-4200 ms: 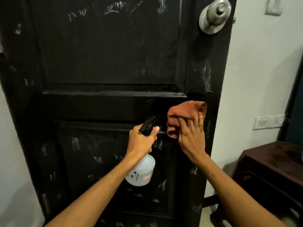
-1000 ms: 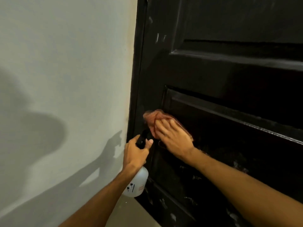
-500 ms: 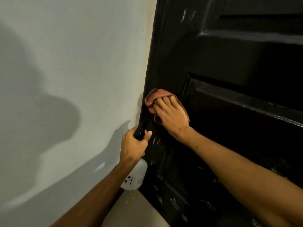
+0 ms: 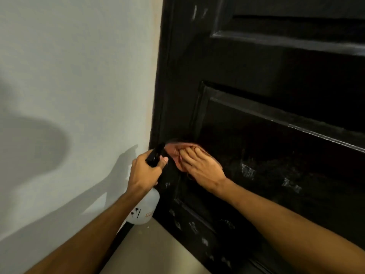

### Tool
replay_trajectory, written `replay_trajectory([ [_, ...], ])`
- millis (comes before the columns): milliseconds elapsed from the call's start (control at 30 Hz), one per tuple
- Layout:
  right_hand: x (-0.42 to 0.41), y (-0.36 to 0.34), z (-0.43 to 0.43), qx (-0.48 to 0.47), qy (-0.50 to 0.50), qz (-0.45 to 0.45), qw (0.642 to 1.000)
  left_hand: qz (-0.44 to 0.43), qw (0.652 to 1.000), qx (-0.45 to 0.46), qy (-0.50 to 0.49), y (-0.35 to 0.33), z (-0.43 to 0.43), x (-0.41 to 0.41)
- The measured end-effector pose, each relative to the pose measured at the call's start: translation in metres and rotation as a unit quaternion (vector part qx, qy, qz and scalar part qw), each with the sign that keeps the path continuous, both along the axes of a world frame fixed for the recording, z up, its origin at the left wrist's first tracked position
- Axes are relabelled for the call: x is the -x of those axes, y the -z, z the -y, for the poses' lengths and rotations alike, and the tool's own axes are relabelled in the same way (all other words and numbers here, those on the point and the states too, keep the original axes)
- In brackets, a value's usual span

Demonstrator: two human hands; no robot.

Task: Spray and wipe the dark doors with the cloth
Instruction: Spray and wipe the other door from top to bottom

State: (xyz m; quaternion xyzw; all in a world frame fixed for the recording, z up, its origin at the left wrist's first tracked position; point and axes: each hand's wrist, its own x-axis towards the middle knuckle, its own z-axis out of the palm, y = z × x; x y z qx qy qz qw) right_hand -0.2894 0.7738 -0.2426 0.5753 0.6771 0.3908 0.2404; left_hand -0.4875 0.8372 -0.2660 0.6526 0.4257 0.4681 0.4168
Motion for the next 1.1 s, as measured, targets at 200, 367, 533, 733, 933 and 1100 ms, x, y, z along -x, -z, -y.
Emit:
replay_trajectory([
  [200,-0.049,-0.075,0.077,-0.262,0.045,-0.088,0.960,0.010,0.998,0.010,0.059,-0.015,0.034,-0.019],
  [367,-0.054,-0.013,0.143,0.003,0.017,-0.012,1.000,-0.006,0.996,0.020,0.091,-0.019,0.086,-0.021],
  [533,-0.074,-0.074,0.206,-0.256,0.132,-0.144,0.947,0.003,0.989,0.019,0.148,-0.040,0.126,-0.040],
  [733,-0.085,-0.020,0.259,-0.025,0.032,-0.075,0.996,-0.006,0.977,0.048,0.207,-0.038,0.177,-0.071],
  [933,-0.102,-0.032,0.294,-0.311,0.146,-0.155,0.926,-0.009,0.954,0.027,0.298,-0.045,0.212,-0.101],
  [1100,-0.106,-0.021,0.316,-0.125,0.083,-0.109,0.983,0.023,0.949,0.034,0.312,-0.053,0.237,-0.114],
])
